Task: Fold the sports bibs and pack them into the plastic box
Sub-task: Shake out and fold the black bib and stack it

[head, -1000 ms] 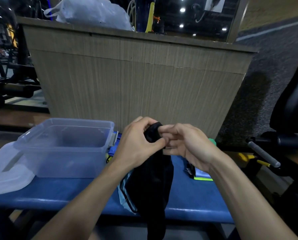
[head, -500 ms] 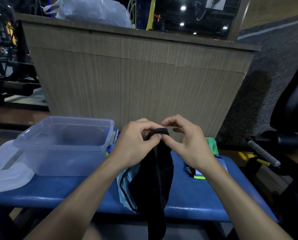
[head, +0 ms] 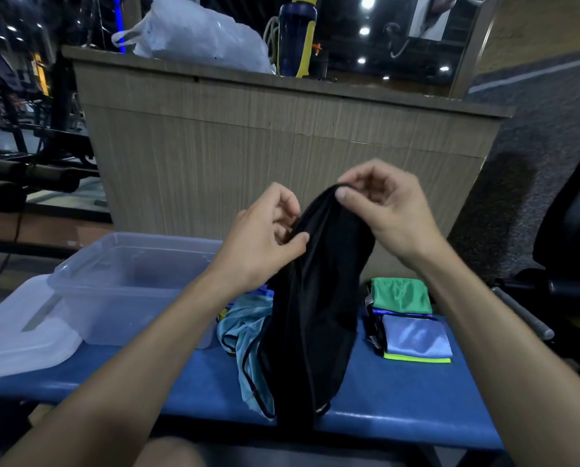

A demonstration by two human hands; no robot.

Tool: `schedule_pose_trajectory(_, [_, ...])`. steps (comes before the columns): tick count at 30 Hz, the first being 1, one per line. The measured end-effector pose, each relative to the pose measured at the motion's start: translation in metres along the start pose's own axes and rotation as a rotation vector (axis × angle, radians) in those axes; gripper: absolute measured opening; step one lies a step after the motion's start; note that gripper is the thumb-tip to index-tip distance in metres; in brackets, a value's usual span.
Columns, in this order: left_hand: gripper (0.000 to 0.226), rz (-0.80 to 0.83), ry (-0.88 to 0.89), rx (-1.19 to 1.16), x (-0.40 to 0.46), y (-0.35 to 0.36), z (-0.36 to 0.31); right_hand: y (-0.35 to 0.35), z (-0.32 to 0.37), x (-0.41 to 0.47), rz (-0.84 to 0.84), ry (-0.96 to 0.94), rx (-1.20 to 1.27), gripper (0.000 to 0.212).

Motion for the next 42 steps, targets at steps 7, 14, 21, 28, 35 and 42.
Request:
schedule_pose_trajectory(7, [0.028,0.060,-0.104,-0.257,-0.007,-0.006,0.010,-0.019,0.029,0.035,0.083,-0.127,-0.170,0.010])
schedule_pose_trajectory(14, [0.038,0.055,-0.124,-0.089,-0.028,0.002,0.047,-0.020,0.015,0.023,0.099,-0.102,-0.203,0.009])
schedule_pose_trajectory(21, [0.024,0.064,-0.248,-0.215,-0.043,0.016,0.059,-0.015,0.019,0.022,0.097,-0.081,-0.219,0.008])
schedule_pose_trajectory(28, [0.016,-0.018,-0.136,0.134,-0.056,0.036,0.052,-0.013,0.014,0.021,0.052,-0.006,-0.175,0.008])
schedule_pose_trajectory(35, [0.017,0.084,-0.184,0.203,-0.061,0.029,0.100,-0.039,0.001,0.020,-0.100,0.105,0.071,0.007])
schedule_pose_trajectory(42, [0.017,0.118,-0.231,0.173,-0.077,0.002,0.142,-0.073,-0.015,0.014,-0.331,0.185,0.306,0.009])
Point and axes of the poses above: each hand's wrist, its own x-axis towards the middle knuckle, its own y-axis out of the palm, z = x × y, the point moved 6 cm from there along x, towards the middle knuckle, and after that the axes turned 5 degrees about -y, right-handed, at the moved point
